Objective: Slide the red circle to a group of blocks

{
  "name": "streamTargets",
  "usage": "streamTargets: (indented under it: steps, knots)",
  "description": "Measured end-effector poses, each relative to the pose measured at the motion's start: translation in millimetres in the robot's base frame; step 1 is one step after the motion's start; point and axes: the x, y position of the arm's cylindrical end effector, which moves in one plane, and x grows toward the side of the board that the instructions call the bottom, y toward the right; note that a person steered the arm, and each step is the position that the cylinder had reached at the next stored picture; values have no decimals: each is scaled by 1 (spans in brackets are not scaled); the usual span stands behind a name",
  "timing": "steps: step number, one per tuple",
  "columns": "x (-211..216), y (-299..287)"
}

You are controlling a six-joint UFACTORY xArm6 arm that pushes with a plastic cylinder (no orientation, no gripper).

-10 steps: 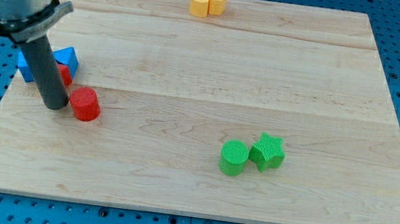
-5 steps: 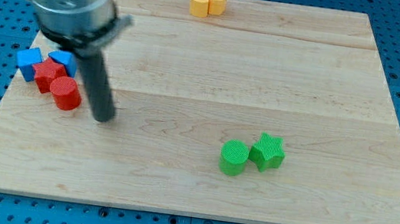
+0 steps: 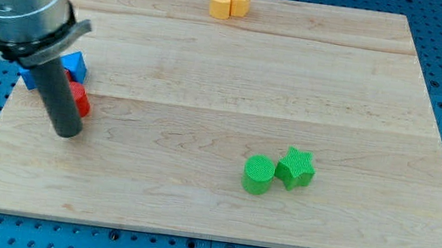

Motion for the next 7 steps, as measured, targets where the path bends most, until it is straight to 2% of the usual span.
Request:
streamTargets:
  steps: [1, 2, 3, 4, 5, 7]
  knots:
    - [-26, -20]
    - [-40, 0]
    - [-23, 1]
    - [-21, 51]
    - [-60, 116]
    - [-61, 77]
